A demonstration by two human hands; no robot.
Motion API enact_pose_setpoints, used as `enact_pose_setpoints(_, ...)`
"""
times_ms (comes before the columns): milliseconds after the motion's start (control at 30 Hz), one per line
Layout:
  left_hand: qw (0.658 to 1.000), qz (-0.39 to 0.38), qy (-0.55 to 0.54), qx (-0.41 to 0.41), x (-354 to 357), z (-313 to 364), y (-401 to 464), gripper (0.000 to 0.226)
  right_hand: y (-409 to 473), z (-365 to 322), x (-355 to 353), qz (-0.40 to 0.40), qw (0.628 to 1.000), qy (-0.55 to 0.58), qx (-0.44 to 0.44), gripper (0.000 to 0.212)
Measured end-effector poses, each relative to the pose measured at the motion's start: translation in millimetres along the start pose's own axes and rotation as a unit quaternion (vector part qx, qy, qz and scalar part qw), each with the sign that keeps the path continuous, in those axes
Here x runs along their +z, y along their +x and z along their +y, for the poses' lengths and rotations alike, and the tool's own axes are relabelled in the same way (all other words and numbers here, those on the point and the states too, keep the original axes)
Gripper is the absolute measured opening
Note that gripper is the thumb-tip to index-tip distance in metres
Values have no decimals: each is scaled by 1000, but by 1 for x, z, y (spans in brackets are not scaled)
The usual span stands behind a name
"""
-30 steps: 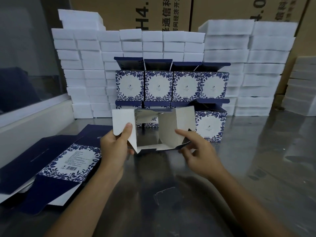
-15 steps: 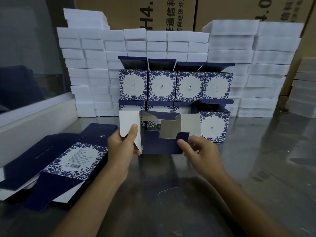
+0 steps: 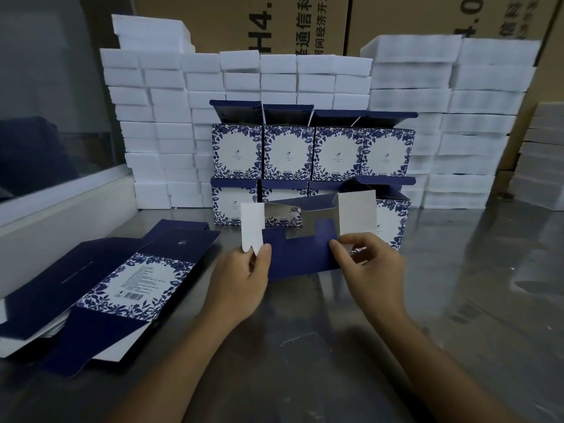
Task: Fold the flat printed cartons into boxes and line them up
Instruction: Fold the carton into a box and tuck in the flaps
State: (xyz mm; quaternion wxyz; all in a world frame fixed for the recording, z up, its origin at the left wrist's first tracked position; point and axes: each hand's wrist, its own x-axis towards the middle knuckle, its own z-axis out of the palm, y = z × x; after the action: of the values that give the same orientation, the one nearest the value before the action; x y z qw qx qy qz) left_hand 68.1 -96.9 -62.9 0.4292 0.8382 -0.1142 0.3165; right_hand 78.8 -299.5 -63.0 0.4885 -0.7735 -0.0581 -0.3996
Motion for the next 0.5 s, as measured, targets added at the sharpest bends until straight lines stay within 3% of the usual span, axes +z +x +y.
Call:
enact_pose_setpoints(200, 992, 55, -77, -85, 5, 3, 1, 40, -5, -1, 9, 5, 999, 38, -23, 22)
enact_pose_setpoints(300, 971, 48, -177, -155, 10, 8, 1, 31, -10, -3, 15, -17, 999, 24, 28, 23)
enact_pose_setpoints(367, 959, 14, -218, -180, 12, 12, -1, 25, -11, -2, 17, -49, 996, 13, 74, 20)
enact_pose_setpoints(500, 945, -24, -255, -204, 13, 19, -4, 20, -15, -4, 17, -184, 976, 83, 85, 40)
